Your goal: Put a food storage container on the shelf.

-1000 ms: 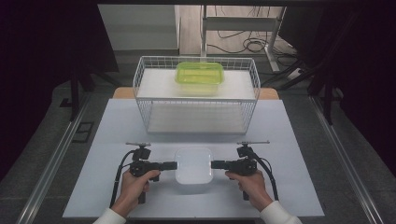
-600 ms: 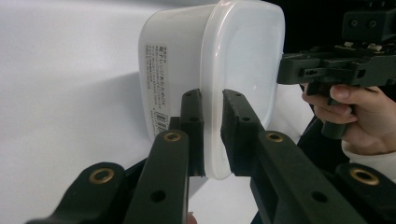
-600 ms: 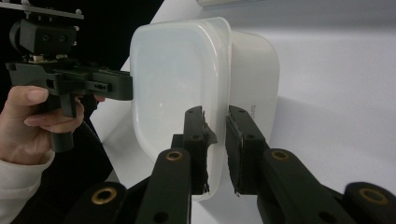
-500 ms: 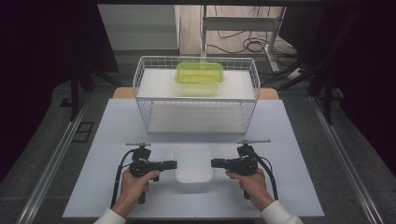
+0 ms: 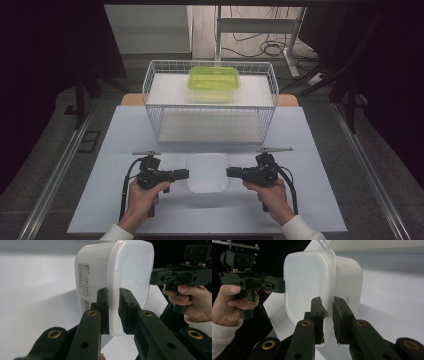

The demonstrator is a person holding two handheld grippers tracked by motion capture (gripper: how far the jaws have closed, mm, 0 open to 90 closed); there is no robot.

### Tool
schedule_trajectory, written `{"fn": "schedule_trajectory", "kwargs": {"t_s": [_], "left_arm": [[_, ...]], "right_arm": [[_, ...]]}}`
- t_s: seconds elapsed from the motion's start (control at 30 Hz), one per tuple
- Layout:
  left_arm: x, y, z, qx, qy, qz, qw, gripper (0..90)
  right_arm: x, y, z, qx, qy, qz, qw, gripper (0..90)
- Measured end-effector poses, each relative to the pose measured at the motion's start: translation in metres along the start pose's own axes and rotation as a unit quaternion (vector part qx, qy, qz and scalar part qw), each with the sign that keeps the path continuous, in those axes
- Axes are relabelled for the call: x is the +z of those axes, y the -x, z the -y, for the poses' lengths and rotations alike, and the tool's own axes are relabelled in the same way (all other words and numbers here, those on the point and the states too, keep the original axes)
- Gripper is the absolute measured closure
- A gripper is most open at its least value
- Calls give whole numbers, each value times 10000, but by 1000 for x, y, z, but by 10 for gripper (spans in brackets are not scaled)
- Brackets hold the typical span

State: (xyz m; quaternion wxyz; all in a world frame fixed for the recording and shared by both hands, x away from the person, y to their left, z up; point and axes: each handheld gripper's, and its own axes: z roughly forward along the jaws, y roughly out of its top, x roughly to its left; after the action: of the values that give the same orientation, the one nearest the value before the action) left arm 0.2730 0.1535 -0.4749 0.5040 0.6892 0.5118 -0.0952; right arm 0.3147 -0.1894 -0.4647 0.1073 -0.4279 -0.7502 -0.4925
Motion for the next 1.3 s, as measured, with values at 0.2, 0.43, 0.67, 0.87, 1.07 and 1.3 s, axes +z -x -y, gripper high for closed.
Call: {"fn": "schedule_trajectory", "kwargs": {"t_s": [0.2, 0.43, 0.67, 0.87, 1.07, 1.3], "left_arm": [[-3, 4, -2, 84, 45, -16, 10000, 789], [-8, 11, -8, 245, 110, -42, 9996, 789], [-13, 20, -18, 423, 193, -76, 9989, 790], [-17, 26, -31, 502, 312, -62, 9982, 789], [-26, 37, -48, 631, 441, -52, 9970, 789], [-33, 50, -69, 753, 561, -63, 9956, 788]], "right_arm": [[-3, -4, -2, -108, 46, -8, 9999, 786], [-7, -8, -7, -225, 131, -5, 9997, 788], [-13, -14, -16, -386, 210, 55, 9990, 787], [-18, -20, -27, -494, 321, 83, 9982, 787], [-27, -31, -45, -683, 458, 120, 9965, 787], [-40, -43, -66, -859, 609, 149, 9943, 787]]}}
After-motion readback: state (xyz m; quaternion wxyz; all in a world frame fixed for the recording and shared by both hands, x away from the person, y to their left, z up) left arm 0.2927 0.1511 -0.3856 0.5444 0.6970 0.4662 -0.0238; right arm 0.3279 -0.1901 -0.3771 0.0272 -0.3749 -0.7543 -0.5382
